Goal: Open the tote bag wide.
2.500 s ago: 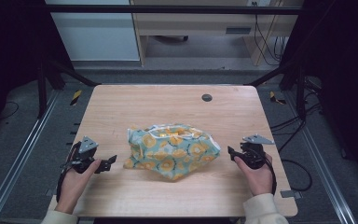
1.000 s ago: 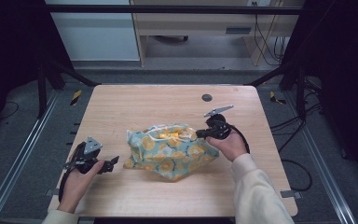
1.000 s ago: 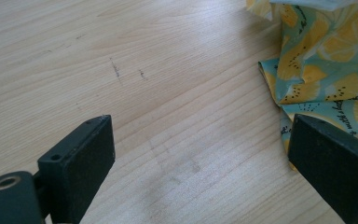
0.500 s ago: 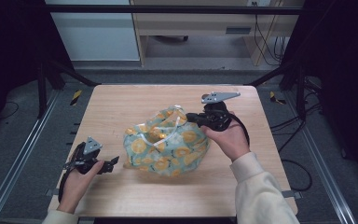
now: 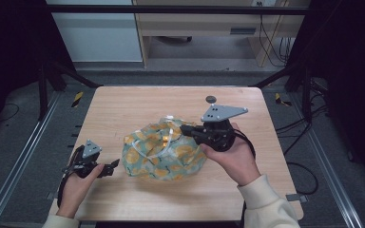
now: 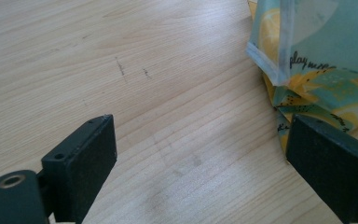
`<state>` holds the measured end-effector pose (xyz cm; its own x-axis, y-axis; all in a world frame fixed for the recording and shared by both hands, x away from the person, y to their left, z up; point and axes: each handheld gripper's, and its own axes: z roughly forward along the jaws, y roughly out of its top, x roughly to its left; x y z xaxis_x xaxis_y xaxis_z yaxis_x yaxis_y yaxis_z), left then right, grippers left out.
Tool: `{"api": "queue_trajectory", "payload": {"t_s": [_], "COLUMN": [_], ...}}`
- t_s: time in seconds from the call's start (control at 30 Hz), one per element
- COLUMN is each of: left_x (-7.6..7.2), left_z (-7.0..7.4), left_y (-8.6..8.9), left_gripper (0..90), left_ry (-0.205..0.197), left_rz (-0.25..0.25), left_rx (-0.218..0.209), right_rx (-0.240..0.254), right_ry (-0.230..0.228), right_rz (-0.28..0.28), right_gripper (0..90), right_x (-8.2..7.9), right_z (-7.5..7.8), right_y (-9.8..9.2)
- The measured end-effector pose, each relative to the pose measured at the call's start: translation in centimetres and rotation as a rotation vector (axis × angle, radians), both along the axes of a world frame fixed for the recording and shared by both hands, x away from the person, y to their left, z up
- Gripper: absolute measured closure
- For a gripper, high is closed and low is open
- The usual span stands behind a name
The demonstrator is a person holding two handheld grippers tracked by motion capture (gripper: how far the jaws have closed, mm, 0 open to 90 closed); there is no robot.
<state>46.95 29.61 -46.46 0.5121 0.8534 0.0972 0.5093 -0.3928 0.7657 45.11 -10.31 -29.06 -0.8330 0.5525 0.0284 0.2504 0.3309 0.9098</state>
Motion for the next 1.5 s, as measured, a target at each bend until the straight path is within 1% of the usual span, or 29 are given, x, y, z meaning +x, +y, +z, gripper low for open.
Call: {"api": "queue_trajectory", "payload": {"t_s": [0.07,0.13,0.23,0.27,0.33,0.43,0.47,0.5,0.57,0.6,0.63,0.67,0.73,0.77,0.83,0.87,0.93,0.97,1.03,1.07,1.13,1.17,1.2,1.3,1.37,1.4,1.43,1.47,1.5], "left_x": [0.0,0.0,-0.1,-0.1,-0.3,-0.4,-0.4,-0.4,-0.4,-0.3,-0.2,-0.2,0.2,0.2,0.4,0.6,0.9,1.0,1.2,1.2,1.2,1.1,1.1,1.1,1.1,1.1,1.0,1.0,1.0], "left_z": [0.0,-0.1,0.1,0.1,0.5,1.0,1.3,1.3,2.0,2.4,3.2,3.2,4.5,4.5,5.3,5.6,6.1,6.3,6.9,7.1,7.5,7.5,7.5,7.5,7.5,7.4,7.4,7.4,7.5], "left_y": [-0.1,-0.1,-0.1,-0.1,-0.2,-0.4,-0.4,-0.4,-0.6,-0.8,-1.0,-1.0,-1.5,-1.5,-1.9,-2.2,-2.7,-2.9,-3.5,-3.8,-4.4,-4.6,-5.0,-5.9,-6.3,-6.5,-6.8,-6.8,-6.8], "left_gripper": [8.8,9.1,9.3,9.3,9.6,10.7,10.9,11.2,12.1,13.0,13.2,13.3,13.6,14.4,15.2,15.9,16.3,17.2,17.7,18.4,18.4,18.4,18.4,18.0,18.0,17.9,17.9,17.9,17.9], "left_ry": [0.003,0.008,0.001,0.001,-0.012,-0.02,-0.024,-0.024,-0.039,-0.044,-0.053,-0.053,-0.06,-0.06,-0.064,-0.065,-0.069,-0.069,-0.074,-0.076,-0.078,-0.073,-0.066,-0.063,-0.055,-0.056,-0.053,-0.053,-0.05], "left_rz": [-0.007,-0.009,-0.013,-0.013,-0.02,-0.031,-0.04,-0.04,-0.042,-0.048,-0.057,-0.057,-0.076,-0.076,-0.084,-0.091,-0.097,-0.103,-0.111,-0.121,-0.143,-0.153,-0.162,-0.184,-0.201,-0.201,-0.208,-0.208,-0.216], "left_rx": [0.007,0.003,-0.003,-0.003,-0.023,-0.037,-0.033,-0.033,-0.031,-0.03,-0.024,-0.024,-0.01,-0.01,-0.008,-0.006,0.0,-0.001,-0.006,0.003,0.008,0.001,-0.01,0.01,0.02,0.011,0.014,0.014,0.023], "right_rx": [-0.005,-0.008,-0.023,-0.03,-0.043,-0.071,-0.08,-0.08,-0.089,-0.098,-0.101,-0.103,-0.108,-0.108,-0.124,-0.133,-0.138,-0.143,-0.145,-0.149,-0.156,-0.159,-0.161,-0.156,-0.155,-0.154,-0.156,-0.156,-0.155], "right_ry": [-0.002,0.0,0.008,0.015,0.026,0.05,0.058,0.058,0.069,0.081,0.087,0.091,0.103,0.103,0.108,0.12,0.124,0.131,0.135,0.14,0.145,0.145,0.147,0.149,0.149,0.151,0.149,0.149,0.149], "right_rz": [0.014,0.022,0.034,0.038,0.048,0.06,0.063,0.063,0.065,0.066,0.062,0.06,0.055,0.055,0.049,0.045,0.043,0.041,0.04,0.039,0.035,0.032,0.028,0.014,0.009,0.004,0.004,0.004,0.0], "right_gripper": [90.0,90.0,90.0,90.0,90.0,90.0,90.0,90.0,90.0,90.0,90.0,90.0,90.0,90.0,90.0,90.0,90.0,90.0,90.0,89.9,89.6,89.1,88.1,82.5,81.2,80.0,77.5,77.5,75.7], "right_x": [-0.4,-0.7,-1.1,-1.3,-1.5,-2.0,-2.1,-2.1,-2.3,-2.5,-2.6,-2.6,-2.7,-2.7,-2.7,-2.7,-2.7,-2.7,-2.7,-2.7,-2.8,-2.8,-2.8,-2.6,-2.6,-2.6,-2.5,-2.5,-2.5], "right_z": [-0.3,-0.6,-1.2,-1.6,-2.3,-3.8,-4.3,-4.3,-5.1,-5.9,-6.3,-6.6,-7.3,-7.3,-7.9,-8.5,-8.8,-9.2,-9.4,-9.6,-9.8,-9.9,-9.9,-9.8,-9.8,-9.8,-9.7,-9.7,-9.6], "right_y": [0.1,0.2,0.3,0.4,0.4,0.5,0.4,0.4,0.3,0.1,0.0,-0.1,-0.4,-0.4,-0.5,-0.7,-0.8,-0.9,-0.9,-1.0,-1.1,-1.1,-1.2,-1.3,-1.3,-1.4,-1.4,-1.4,-1.4]}}
